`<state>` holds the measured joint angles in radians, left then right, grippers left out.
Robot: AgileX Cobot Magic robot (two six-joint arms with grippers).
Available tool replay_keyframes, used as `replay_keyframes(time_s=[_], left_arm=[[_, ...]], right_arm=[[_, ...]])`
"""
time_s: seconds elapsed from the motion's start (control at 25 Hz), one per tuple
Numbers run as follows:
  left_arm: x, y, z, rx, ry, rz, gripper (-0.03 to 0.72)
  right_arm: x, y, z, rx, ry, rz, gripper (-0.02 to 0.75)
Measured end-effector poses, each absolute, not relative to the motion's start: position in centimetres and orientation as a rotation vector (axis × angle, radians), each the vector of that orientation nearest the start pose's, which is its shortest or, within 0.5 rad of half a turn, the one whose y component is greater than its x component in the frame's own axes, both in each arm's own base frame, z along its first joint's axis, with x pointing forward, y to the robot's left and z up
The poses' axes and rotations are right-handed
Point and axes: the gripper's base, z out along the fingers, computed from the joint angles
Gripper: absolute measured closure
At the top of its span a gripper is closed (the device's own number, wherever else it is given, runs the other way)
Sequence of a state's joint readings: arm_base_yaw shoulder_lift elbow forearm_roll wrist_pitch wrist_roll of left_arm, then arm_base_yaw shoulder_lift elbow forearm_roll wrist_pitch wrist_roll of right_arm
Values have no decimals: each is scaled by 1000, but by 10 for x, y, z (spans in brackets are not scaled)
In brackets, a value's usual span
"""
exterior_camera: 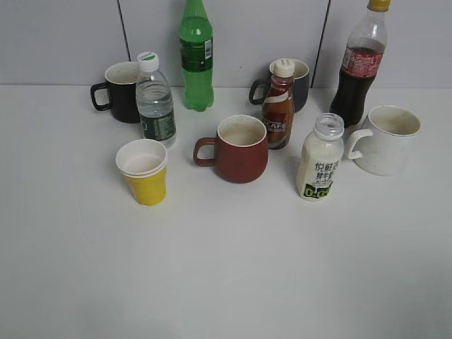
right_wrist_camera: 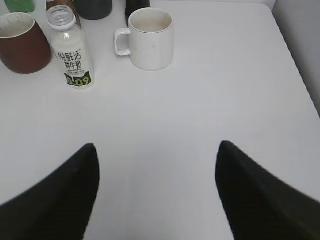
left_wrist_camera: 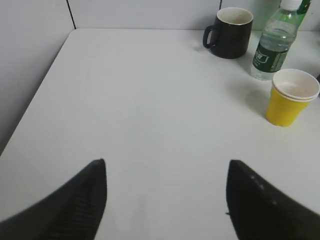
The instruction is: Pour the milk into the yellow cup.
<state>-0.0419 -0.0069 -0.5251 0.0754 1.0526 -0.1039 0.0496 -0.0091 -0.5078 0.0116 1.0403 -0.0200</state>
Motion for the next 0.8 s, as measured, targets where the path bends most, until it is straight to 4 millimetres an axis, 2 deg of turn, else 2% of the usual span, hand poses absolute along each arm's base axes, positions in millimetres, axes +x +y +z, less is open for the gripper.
replay_keyframes(time_s=[0.8], left_arm=[[-9,6,285,-67,2001,-4,120]], right_arm=[[-6,1,281,-70,2006,33,193]])
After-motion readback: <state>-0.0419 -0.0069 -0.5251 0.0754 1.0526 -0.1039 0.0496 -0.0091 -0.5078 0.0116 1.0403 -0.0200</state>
